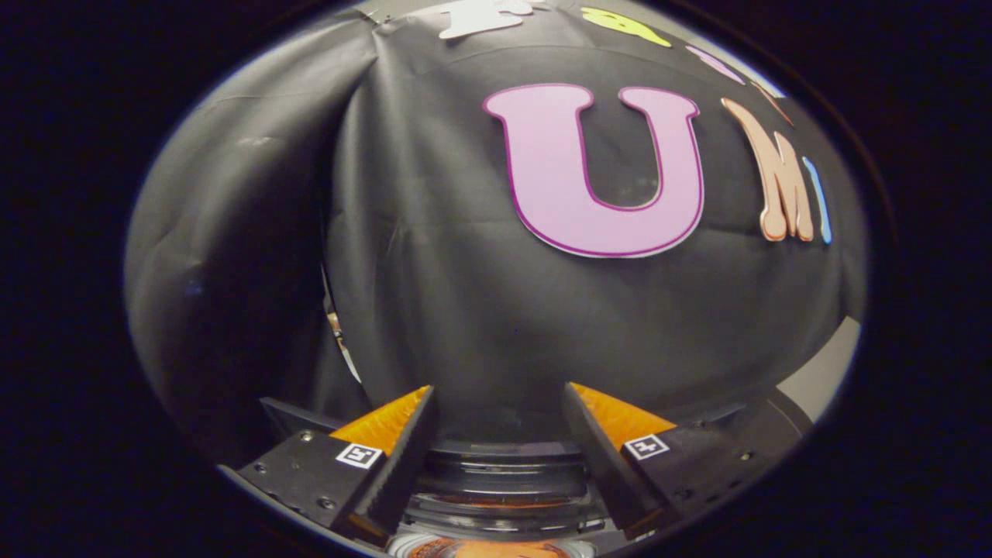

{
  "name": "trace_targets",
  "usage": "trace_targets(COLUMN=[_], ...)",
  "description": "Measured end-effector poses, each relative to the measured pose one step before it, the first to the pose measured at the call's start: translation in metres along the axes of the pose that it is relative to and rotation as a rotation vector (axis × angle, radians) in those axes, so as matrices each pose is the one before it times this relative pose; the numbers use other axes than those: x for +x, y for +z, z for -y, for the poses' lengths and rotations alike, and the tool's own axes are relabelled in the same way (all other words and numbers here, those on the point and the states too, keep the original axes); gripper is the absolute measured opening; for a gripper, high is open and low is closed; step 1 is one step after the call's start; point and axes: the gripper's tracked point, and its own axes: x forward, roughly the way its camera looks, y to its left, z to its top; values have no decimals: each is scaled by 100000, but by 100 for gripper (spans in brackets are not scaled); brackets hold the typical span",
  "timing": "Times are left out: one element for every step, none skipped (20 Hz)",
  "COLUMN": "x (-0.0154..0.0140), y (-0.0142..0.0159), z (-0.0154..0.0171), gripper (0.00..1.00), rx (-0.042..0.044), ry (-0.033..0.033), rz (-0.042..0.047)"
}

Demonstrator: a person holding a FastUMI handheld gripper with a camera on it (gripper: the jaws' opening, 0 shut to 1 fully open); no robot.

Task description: Put the clothes into the washing machine and then close the washing machine lid.

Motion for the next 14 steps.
trace_targets(x=[-527,-102,-399,-47,-247,-340,-206,-149,-264,-627,-301,-419,-375,-306], y=[412,1,-242,156,19,144,-164,143,-125,-63,-34,-149,90,-75], z=[-166,83,-77,151,80,-80,77,41,64,-115,61,-38,-62,-22], gripper=[98,99,98,98,98,98,98,98,98,98,99,98,98,99], rx=[400,1293,-195,-1110,662,-101,-189,-368,615,40,-497,148,50,9], ry=[1929,-6,253,-489,-375,-488,-317,-300,-668,-660,-330,-39,159,5], rz=[1391,417,-697,535,271,1032,-1091,612,-927,612,-823,-612,253,206])
